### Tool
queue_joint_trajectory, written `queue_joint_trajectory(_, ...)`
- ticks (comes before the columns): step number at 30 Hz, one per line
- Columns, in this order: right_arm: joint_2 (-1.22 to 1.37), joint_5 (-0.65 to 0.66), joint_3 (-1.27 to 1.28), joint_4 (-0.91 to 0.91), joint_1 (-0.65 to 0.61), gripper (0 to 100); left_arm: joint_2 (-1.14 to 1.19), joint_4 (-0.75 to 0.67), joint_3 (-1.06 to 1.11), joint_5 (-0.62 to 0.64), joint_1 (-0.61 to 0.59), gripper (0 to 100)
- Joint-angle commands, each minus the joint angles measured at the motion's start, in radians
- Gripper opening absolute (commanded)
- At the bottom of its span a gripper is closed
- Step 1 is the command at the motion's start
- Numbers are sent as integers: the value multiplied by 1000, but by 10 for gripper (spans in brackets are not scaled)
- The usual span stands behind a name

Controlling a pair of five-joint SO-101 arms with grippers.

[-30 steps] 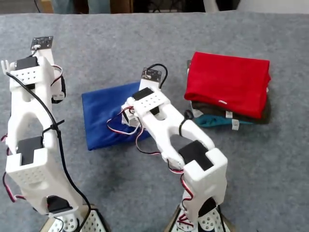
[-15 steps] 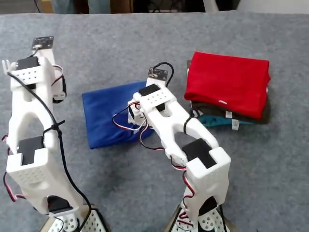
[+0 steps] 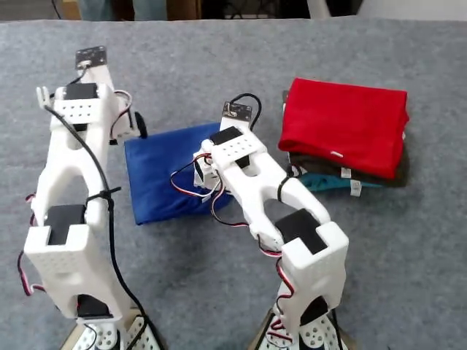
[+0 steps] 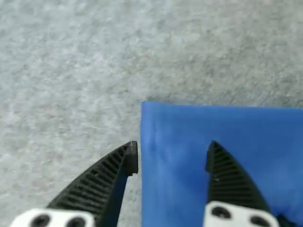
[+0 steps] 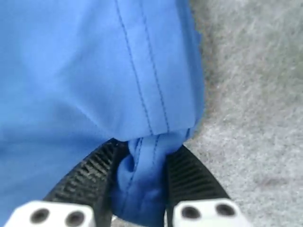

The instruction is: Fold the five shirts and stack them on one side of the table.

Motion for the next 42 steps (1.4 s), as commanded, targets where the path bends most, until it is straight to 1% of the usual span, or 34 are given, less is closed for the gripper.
queue_joint_trajectory(1, 45, 11, 7, 15, 21, 64, 55, -25, -5, 34, 5, 256)
queue_joint_trajectory(7, 45, 11, 7, 15, 21, 64, 247, -49, -88, 110, -38, 256)
queue_joint_trajectory(9, 45, 11, 8, 15, 21, 64, 292, -15, -148, 133, -48, 256)
queue_joint_trajectory(12, 45, 11, 10, 18, 21, 64, 348, 75, -266, 137, -42, 247)
queue_joint_trajectory(18, 39, 14, 8, 25, 20, 63, 480, 163, -449, 135, -10, 106)
queue_joint_trajectory(22, 39, 43, 8, 25, 21, 61, 551, 239, -585, 135, -7, 23)
queue_joint_trajectory(26, 25, 46, 1, 25, 21, 60, 578, 324, -725, 130, 16, 27)
queue_joint_trajectory(29, -31, 49, -16, 49, 23, 60, 578, 408, -854, 92, 39, 27)
queue_joint_trajectory(33, -148, 100, -59, 98, 25, 60, 578, 514, -1069, 72, 64, 27)
queue_joint_trajectory(37, -291, 164, -113, 152, 71, 60, 574, 516, -1202, 72, 73, 27)
queue_joint_trajectory(42, -452, 239, -177, 218, 183, 60, 535, 516, -1277, 77, 102, 28)
